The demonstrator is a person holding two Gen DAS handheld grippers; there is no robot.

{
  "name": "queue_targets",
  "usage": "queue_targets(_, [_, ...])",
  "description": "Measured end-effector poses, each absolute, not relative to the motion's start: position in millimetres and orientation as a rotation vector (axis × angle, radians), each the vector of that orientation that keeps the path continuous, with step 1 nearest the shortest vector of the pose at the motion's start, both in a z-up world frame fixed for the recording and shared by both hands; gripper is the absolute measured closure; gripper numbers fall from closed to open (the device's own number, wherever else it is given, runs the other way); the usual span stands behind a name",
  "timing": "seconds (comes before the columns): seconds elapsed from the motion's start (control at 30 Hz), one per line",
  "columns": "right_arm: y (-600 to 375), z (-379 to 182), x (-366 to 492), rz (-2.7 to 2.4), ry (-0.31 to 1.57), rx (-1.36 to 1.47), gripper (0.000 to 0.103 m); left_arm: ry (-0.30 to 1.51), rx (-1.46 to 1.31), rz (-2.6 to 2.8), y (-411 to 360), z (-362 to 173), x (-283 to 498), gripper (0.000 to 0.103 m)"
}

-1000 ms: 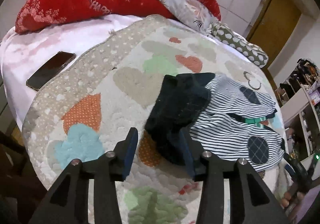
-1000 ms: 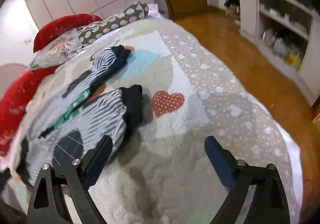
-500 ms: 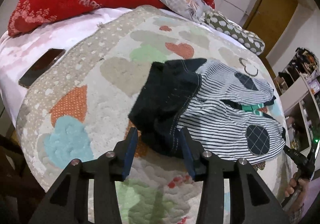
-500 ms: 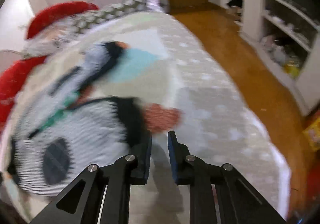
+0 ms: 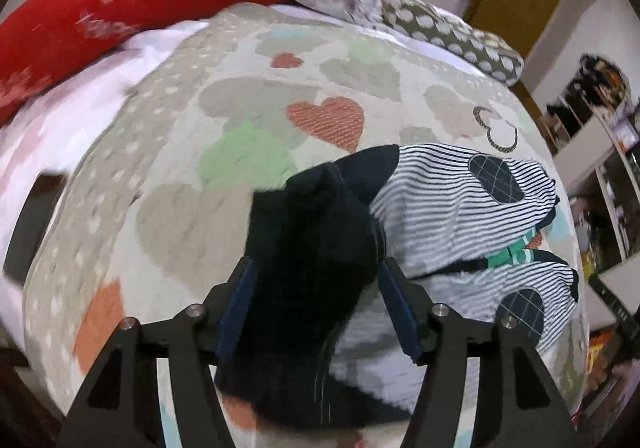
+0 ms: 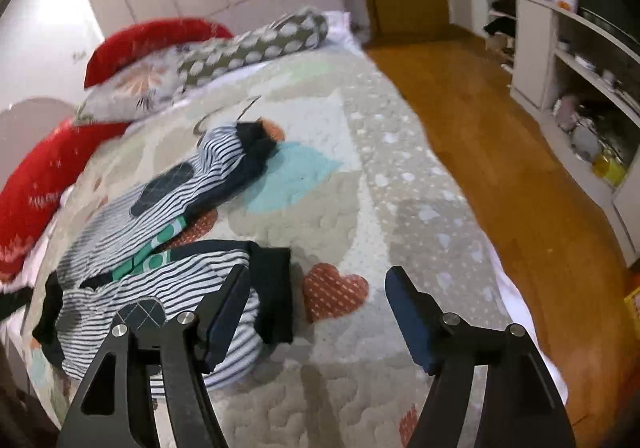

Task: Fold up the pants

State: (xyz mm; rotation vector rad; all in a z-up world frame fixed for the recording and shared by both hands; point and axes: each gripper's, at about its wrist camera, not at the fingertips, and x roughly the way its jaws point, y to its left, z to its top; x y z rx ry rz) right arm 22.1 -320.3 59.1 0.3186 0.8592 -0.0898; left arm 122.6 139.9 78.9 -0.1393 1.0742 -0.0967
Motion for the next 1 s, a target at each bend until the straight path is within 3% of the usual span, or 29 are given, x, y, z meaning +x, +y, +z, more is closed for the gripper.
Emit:
queue_targets(0.4, [-263,83,180,0.072,0.94,0.0,0.029,1.239,0.101,-0.421,85,42,238,0.04])
queue_targets(0.47, [-243,86,205,0.108,0.948,-0.089,0.029,1.265,0.104,-0.466,82,35,248,0.029])
queue_targets(0.6, [-210,67,242,0.197,1.029,-0.235,0.029,1.323,0.078,-0.502,82,15,266,0.026])
queue_targets(0.73, [-192,41,267,0.207,1.076,-0.324,0.029,1.308,0.078,-0.534,74,11,270,0.009])
queue_targets(0.83, [-185,25,277,0.208,1.095,-0.336,0.029,1.284,0.186,-0.509,59,8,264,0.009])
queue_targets(0.9, [-183,23,274,0.209,1.067,-0.325,0.029,1.247,0.247,-0.5,51,11,255,0.027])
queue_targets(0.97, [-179,23,270,0.236,1.053,-0.322,0.053,1.196,0.251,-0.518,49,21,248,0.087])
queue_targets(1.0, [-176,24,266,0.266,1.053,-0.314,0.082,1.19,0.235,-0.52,49,25,247,0.091])
